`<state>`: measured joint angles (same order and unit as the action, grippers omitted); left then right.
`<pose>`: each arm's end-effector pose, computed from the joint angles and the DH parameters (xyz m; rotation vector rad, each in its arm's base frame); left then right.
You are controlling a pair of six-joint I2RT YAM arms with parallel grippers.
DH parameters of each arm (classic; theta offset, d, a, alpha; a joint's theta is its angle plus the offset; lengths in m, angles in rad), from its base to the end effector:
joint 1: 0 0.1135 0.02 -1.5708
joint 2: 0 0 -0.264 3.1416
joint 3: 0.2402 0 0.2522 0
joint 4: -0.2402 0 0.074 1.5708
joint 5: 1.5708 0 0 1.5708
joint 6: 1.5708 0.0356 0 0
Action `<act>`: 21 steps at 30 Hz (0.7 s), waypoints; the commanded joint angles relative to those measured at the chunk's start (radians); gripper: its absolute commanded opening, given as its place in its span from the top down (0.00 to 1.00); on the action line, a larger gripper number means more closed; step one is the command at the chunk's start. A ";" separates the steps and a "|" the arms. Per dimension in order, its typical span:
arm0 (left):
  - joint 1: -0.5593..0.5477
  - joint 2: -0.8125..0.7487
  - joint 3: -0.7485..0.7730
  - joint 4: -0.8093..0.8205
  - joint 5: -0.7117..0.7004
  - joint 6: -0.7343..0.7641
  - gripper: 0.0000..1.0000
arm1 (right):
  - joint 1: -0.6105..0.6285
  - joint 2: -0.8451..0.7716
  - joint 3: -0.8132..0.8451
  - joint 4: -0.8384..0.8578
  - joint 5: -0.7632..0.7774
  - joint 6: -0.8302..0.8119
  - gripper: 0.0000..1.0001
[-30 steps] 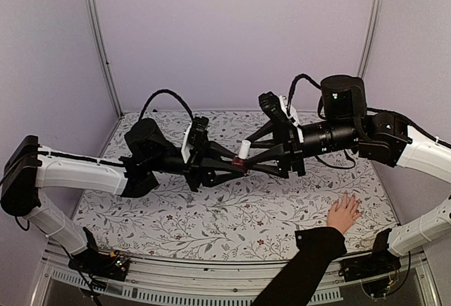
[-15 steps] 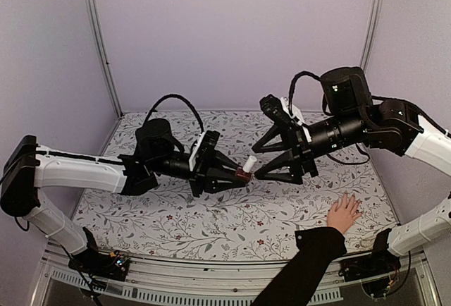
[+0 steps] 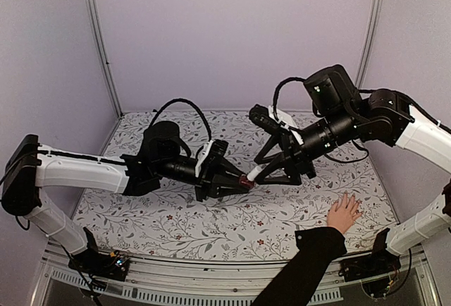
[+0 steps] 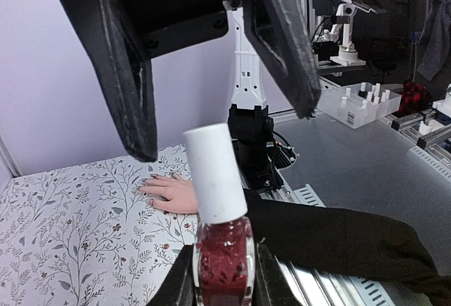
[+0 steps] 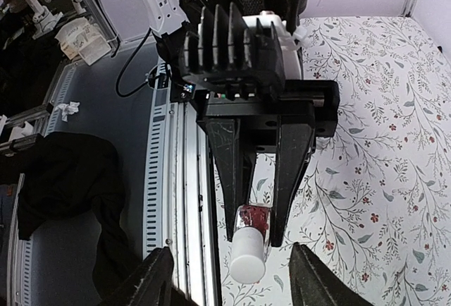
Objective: Paint the nails
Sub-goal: Unscrew the nail polish bottle.
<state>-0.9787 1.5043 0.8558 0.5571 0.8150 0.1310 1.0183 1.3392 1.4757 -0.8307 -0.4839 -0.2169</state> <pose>0.1638 -0.2899 0.2678 1.4489 1.0804 -1.2928 0.1302 0.2428 0.3957 -1.5755 1.7507 0.9594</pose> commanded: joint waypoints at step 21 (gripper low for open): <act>-0.010 0.022 0.029 0.045 -0.039 -0.014 1.00 | 0.034 0.034 0.022 -0.031 0.084 0.005 0.66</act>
<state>-0.9810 1.5173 0.8600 0.5648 0.7849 0.1230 1.0428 1.3693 1.4830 -0.8570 -0.4202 -0.2131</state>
